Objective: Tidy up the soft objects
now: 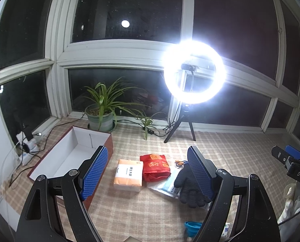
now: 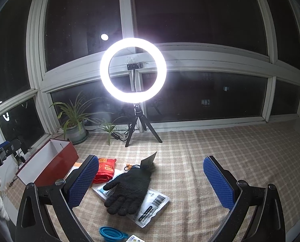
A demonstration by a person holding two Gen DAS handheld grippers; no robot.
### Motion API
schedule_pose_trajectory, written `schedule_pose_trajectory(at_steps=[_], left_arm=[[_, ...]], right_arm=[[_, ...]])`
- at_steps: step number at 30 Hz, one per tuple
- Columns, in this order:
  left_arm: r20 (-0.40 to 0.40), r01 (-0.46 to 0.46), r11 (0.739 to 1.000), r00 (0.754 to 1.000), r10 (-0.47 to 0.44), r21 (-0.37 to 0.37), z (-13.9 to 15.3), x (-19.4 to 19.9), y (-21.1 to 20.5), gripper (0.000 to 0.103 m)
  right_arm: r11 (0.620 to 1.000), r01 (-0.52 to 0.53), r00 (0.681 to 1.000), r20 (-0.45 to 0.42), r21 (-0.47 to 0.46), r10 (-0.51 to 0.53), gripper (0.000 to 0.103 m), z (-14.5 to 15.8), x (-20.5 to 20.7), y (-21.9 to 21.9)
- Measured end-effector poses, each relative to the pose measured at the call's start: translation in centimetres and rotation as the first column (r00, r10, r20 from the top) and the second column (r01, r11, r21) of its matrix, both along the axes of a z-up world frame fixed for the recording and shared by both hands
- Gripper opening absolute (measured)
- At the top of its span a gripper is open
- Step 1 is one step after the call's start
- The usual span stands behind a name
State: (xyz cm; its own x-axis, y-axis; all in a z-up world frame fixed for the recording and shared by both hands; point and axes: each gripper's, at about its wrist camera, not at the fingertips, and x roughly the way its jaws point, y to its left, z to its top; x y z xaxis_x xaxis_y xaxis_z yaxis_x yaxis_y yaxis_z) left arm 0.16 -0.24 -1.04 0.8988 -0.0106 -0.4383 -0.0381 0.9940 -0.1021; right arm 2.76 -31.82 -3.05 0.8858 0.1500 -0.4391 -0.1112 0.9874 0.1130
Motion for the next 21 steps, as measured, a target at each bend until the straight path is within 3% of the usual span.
schedule_pose_trajectory(at_steps=[21], left_arm=[[-0.002, -0.001, 1.000, 1.000, 0.001, -0.005, 0.02, 0.04, -0.08, 0.081]], right_arm=[[1.000, 0.003, 1.000, 0.005, -0.004, -0.003, 0.102, 0.23, 0.01, -0.13]])
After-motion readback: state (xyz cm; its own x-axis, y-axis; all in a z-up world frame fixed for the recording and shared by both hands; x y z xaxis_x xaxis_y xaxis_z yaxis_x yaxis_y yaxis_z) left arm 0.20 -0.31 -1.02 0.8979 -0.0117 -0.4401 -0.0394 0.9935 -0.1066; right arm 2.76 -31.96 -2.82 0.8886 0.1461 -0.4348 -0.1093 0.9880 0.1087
